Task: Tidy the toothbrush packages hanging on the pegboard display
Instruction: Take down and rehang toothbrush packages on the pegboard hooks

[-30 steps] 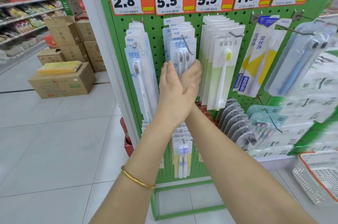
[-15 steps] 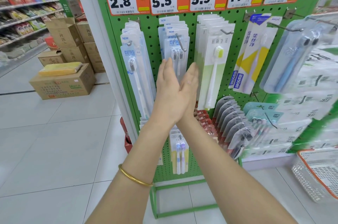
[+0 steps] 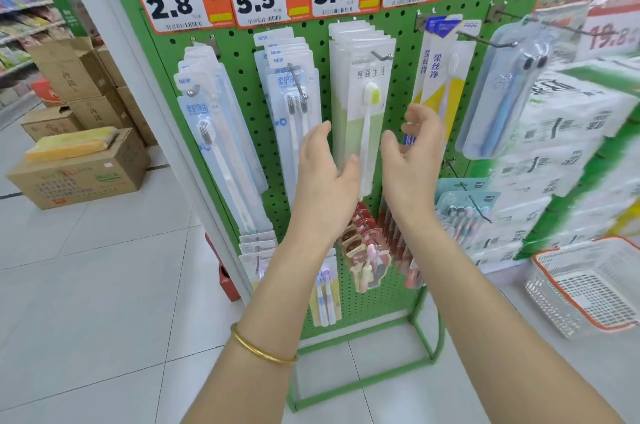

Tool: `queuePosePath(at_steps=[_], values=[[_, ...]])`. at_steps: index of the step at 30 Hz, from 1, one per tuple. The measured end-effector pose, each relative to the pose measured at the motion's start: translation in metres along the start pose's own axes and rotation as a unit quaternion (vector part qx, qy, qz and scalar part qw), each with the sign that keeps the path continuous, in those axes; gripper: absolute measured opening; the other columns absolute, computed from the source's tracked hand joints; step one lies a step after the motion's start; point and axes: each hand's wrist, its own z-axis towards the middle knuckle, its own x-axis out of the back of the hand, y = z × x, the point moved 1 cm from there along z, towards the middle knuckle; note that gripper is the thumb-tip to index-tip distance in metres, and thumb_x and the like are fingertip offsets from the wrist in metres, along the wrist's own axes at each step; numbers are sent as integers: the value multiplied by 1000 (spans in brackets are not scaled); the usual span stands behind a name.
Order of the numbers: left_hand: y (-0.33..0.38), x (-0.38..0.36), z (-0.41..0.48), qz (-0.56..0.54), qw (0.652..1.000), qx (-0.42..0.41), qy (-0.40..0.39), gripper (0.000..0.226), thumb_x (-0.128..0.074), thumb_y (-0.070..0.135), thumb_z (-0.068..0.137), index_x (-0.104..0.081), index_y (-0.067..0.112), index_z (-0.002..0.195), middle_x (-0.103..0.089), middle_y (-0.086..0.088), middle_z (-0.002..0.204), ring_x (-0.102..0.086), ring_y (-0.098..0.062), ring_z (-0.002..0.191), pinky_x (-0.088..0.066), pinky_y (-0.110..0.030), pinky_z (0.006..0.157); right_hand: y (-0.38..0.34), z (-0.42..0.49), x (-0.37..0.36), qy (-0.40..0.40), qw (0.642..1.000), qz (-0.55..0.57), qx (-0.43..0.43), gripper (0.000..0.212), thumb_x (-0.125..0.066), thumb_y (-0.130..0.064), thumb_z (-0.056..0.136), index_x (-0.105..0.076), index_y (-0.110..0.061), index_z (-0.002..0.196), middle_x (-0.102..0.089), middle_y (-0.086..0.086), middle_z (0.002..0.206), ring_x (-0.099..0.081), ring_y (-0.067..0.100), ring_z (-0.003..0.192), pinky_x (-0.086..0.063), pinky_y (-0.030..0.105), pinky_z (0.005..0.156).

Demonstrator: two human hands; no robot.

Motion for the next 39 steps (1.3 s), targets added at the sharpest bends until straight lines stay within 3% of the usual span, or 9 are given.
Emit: queuePosePath(at_steps=[4,5,9,14,17,23,29,35,39], values=[[3,-6,14,-18,1000,-5,-22,57,-46,19,98,-21,14,148,-24,2,153,-24,-10,141,-25,-37,117,-10,22,-4,-69,990,57,-105,37,-45,-21,98,-42,-10,133,-48,-3,121,-47,9,112,-38,8,89],[4,-8,18,-22,999,-4,-25,58,-47,20,97,-21,14,148,-26,1,152,-27,-11,140,-27,-38,116,-10,24,-7,-83,988,64,-116,33,-43,-22,99,-45,-10,130,-50,-5,117,-48,8,108,-40,9,87],[5,-14,29,-33,999,1,-43,57,-48,19,95,-25,14,147,-35,4,144,-36,-15,134,-34,-40,111,0,26,-13,-80,982,86,-150,18,-43,-24,98,-56,-15,107,-58,-6,102,-57,15,105,-47,42,96],[5,-20,33,-36,998,-15,-59,43,-49,19,95,-36,19,136,-45,4,130,-44,-15,124,-40,-36,104,3,26,-3,-79,983,102,-130,11,-46,-18,99,-56,-19,94,-55,-15,86,-50,-16,73,-38,4,69],[11,-21,32,-47,996,-41,-57,33,-50,15,94,-37,37,115,-48,11,116,-50,-11,113,-43,-28,95,1,26,5,-78,985,110,-106,19,-48,-13,98,-54,-23,83,-53,-12,80,-48,-13,65,-38,5,65],[18,-26,24,-89,995,-37,-23,24,-48,20,97,-41,35,114,-51,11,119,-55,2,92,-43,-7,75,-2,23,21,-87,983,139,-78,23,-49,-11,97,-54,-23,78,-52,-4,81,-46,0,70,-39,13,65],[24,-38,16,-138,989,-13,57,19,-42,25,100,-45,27,118,-54,14,114,-53,10,93,-45,-16,84,-2,19,39,-125,976,159,-77,21,-52,-13,96,-56,-23,78,-54,-12,76,-48,-3,70,-40,10,67],[40,-51,4,-158,982,-20,102,18,-38,24,102,-47,38,94,-56,25,95,-50,18,89,-36,-2,73,-5,17,49,-137,971,183,-73,23,-53,-10,95,-55,-23,75,-53,-20,66,-47,-6,64,-38,9,64],[45,-58,-2,-159,979,-22,126,18,-37,24,102,-46,38,95,-55,23,100,-49,19,90,-35,0,73,-7,16,55,-143,968,193,-66,24,-53,-10,95,-54,-23,76,-53,-25,63,-47,-8,63,-38,8,63]])
